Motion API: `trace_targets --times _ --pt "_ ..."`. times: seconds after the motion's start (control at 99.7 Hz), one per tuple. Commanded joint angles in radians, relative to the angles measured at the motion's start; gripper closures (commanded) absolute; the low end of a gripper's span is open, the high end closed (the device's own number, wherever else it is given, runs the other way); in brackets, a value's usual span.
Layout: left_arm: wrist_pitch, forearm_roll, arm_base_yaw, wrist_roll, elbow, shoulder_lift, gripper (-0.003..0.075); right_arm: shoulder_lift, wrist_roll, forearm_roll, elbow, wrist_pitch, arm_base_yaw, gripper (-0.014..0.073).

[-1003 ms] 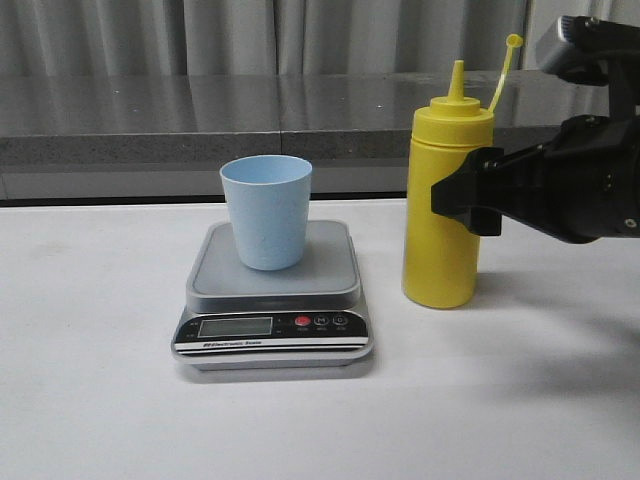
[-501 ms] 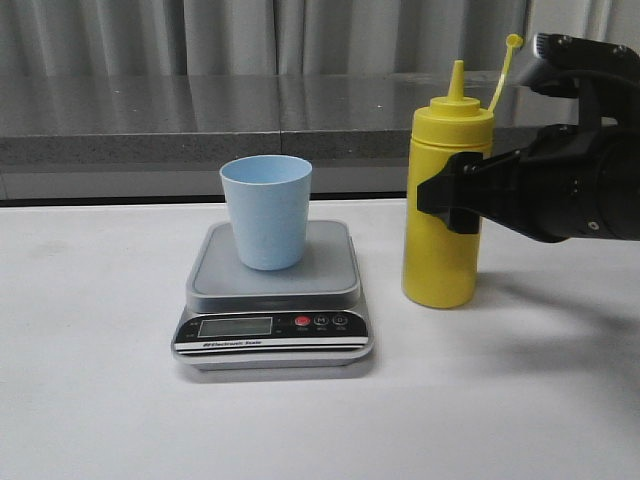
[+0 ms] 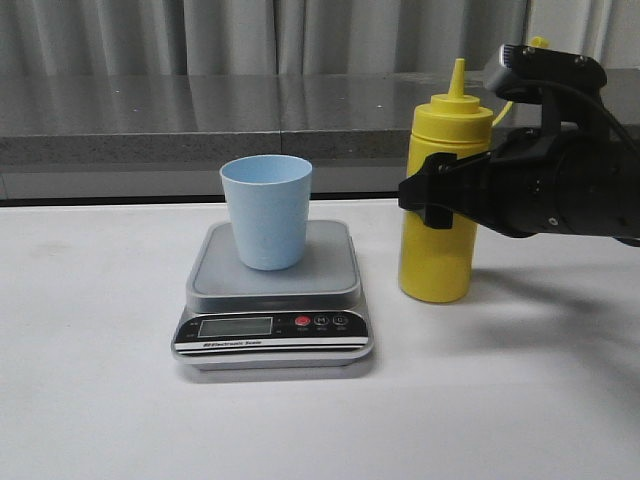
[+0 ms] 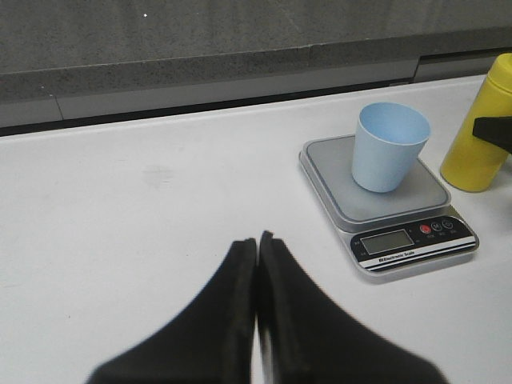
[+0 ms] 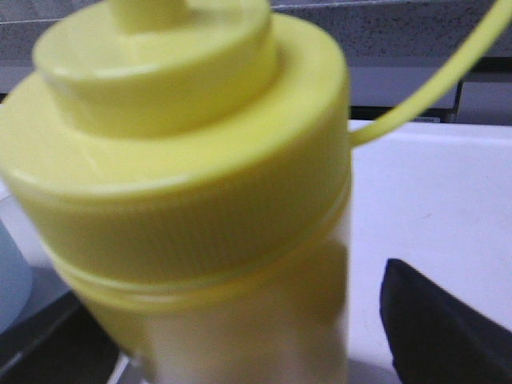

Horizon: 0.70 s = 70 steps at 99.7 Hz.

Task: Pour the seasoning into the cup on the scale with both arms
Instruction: 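Move the right gripper to the yellow squeeze bottle and grasp its body, then lift the yellow bottle with the right gripper and tilt nozzle toward the cup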

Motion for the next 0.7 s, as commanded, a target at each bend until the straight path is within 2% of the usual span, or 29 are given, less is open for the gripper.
trace_targets --times 0.0,0.381,0.602,0.692 --pt "-0.068 -0.005 0.003 -0.012 -0.024 0.009 0.0734 -0.025 0.003 0.001 -0.03 -0.079 0.002 -0.0038" --pt "-0.068 -0.005 0.003 -0.012 -0.024 0.009 0.0734 -0.015 0.003 0.001 -0.035 -0.093 0.002 -0.0023" --pt "-0.068 -0.005 0.003 -0.012 -0.024 0.009 0.0734 -0.015 0.003 0.001 -0.035 -0.093 0.002 0.0233" --pt "-0.068 -0.005 0.003 -0.012 -0.024 0.009 0.0734 -0.015 0.003 0.001 -0.035 -0.093 0.002 0.0279"
